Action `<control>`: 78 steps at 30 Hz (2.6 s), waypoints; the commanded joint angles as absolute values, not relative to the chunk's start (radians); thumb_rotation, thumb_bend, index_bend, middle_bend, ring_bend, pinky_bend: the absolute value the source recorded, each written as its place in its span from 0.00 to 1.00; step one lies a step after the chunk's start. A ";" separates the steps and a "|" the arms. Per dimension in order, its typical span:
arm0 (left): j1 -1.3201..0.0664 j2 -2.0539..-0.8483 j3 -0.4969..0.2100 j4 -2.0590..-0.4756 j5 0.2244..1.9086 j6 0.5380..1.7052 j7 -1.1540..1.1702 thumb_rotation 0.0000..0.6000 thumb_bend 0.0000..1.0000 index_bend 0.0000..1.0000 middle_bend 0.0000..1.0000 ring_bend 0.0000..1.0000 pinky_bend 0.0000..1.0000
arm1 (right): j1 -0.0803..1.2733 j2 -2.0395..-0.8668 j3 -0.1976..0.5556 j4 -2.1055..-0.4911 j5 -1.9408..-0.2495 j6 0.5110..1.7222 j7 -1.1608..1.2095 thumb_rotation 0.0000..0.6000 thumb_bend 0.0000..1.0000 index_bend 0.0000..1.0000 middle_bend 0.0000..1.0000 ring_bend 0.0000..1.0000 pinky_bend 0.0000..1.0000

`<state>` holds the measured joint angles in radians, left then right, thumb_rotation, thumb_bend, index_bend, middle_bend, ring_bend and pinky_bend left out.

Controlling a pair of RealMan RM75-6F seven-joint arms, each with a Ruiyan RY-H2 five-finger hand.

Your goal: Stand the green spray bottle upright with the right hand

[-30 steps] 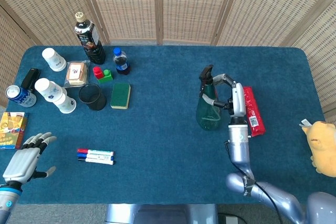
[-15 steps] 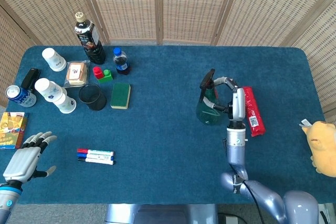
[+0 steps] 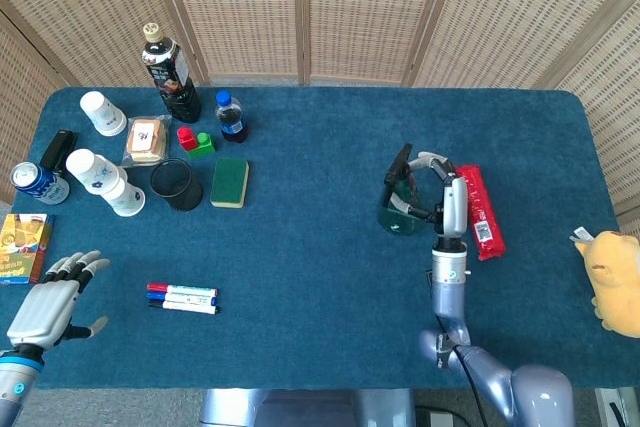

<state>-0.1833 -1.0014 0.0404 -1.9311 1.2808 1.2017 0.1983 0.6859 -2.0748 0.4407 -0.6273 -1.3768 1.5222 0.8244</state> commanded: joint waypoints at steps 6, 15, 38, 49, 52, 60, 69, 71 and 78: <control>-0.188 -1.006 0.040 -1.935 1.285 1.200 0.205 1.00 0.31 0.16 0.10 0.00 0.00 | 0.671 -2.067 0.417 -0.621 -1.376 1.524 0.828 1.00 0.14 0.53 0.51 0.39 0.29; -0.189 -1.009 0.043 -1.936 1.292 1.203 0.206 1.00 0.31 0.16 0.10 0.00 0.00 | 0.662 -2.036 0.390 -0.653 -1.392 1.525 0.811 1.00 0.14 0.49 0.46 0.36 0.26; -0.195 -1.018 0.045 -1.928 1.290 1.196 0.204 1.00 0.30 0.16 0.10 0.00 0.00 | 0.658 -1.974 0.371 -0.735 -1.396 1.499 0.782 1.00 0.11 0.41 0.42 0.32 0.22; -0.201 -1.022 0.045 -1.924 1.290 1.189 0.203 1.00 0.31 0.16 0.10 0.00 0.00 | 0.656 -1.962 0.364 -0.751 -1.401 1.498 0.774 1.00 0.11 0.39 0.41 0.32 0.22; -0.202 -1.022 0.045 -1.924 1.292 1.188 0.203 1.00 0.30 0.16 0.10 0.00 0.00 | 0.654 -1.959 0.361 -0.754 -1.403 1.498 0.773 1.00 0.11 0.39 0.41 0.32 0.22; -0.203 -1.023 0.047 -1.924 1.294 1.190 0.202 1.00 0.30 0.16 0.10 0.00 0.00 | 0.654 -1.949 0.360 -0.764 -1.399 1.487 0.771 1.00 0.11 0.37 0.41 0.31 0.21; -0.204 -1.024 0.047 -1.925 1.295 1.190 0.204 1.00 0.30 0.16 0.10 0.00 0.00 | 0.652 -1.931 0.351 -0.786 -1.403 1.467 0.775 0.84 0.12 0.33 0.38 0.28 0.17; -0.204 -1.024 0.047 -1.925 1.296 1.190 0.205 1.00 0.30 0.16 0.09 0.00 0.00 | 0.651 -1.927 0.348 -0.791 -1.404 1.464 0.776 0.73 0.12 0.33 0.38 0.27 0.17; -0.207 -1.025 0.047 -1.928 1.295 1.188 0.210 1.00 0.30 0.16 0.10 0.00 0.00 | 0.657 -1.916 0.346 -0.795 -1.405 1.443 0.783 0.53 0.13 0.31 0.37 0.27 0.16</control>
